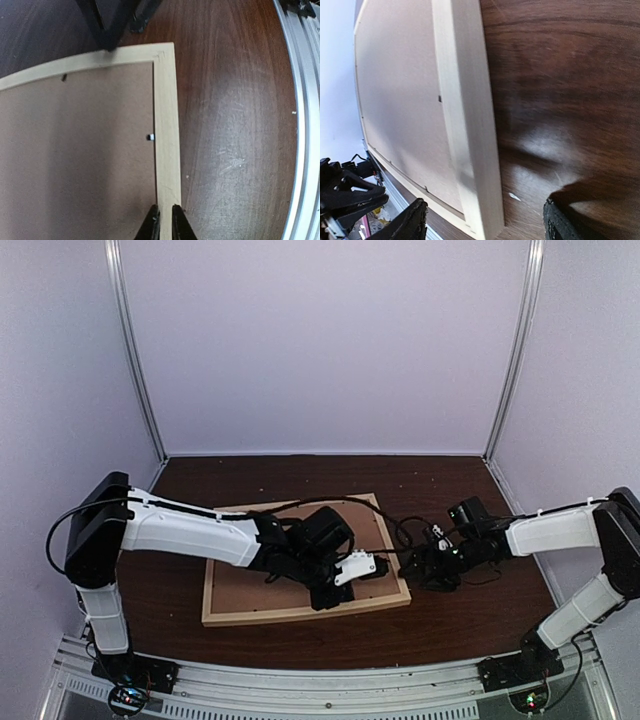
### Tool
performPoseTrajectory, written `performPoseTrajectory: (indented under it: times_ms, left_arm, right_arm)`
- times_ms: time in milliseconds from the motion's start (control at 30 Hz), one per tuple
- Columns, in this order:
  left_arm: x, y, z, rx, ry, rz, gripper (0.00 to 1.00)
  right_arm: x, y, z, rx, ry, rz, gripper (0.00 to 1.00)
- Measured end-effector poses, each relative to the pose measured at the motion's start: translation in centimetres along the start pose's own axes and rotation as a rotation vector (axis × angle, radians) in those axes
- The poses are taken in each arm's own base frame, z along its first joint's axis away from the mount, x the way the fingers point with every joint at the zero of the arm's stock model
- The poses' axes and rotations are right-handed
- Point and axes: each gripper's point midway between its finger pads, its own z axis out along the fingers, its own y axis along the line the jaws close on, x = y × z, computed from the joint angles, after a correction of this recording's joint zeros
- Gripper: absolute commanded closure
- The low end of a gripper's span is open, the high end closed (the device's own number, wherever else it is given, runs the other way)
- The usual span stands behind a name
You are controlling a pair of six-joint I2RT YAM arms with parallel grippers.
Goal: Put the photo into the frame
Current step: Pick up the photo frame from the center of the board.
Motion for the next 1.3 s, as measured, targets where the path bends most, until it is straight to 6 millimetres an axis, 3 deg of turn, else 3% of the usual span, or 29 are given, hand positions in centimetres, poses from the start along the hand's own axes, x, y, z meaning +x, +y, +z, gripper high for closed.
performPoseTrajectory:
  times_ms: [233, 467, 600, 767, 1000, 1300]
  left_arm:
    - [-4.1, 1.0, -2.5, -0.039, -0.122, -0.011, 1.00]
    - [-3.9, 0.8, -2.5, -0.030, -0.115, -0.014, 0.59]
    - [-3.0, 0.5, -2.3, -0.019, -0.089, 0.000, 0.49]
    - [-1.8, 0.2, -1.3, 0.010, -0.047, 0.024, 0.48]
    - [0.8, -0.1, 1.8, 0.066, 0.066, 0.045, 0.50]
    - [0.3, 0.2, 2.7, 0.081, 0.102, 0.076, 0.67]
  right_arm:
    - [-0.1, 1.6, 1.2, -0.100, 0.001, 0.015, 0.23]
    - [0.0, 1.7, 1.4, -0.105, -0.001, 0.019, 0.24]
    - [0.1, 1.6, 1.3, -0.096, 0.001, 0.017, 0.25]
    - [0.1, 1.5, 1.4, -0.085, -0.002, 0.014, 0.26]
    - [0.2, 1.5, 1.5, -0.075, -0.010, 0.006, 0.27]
    - [0.1, 1.6, 1.7, -0.086, -0.018, -0.001, 0.27]
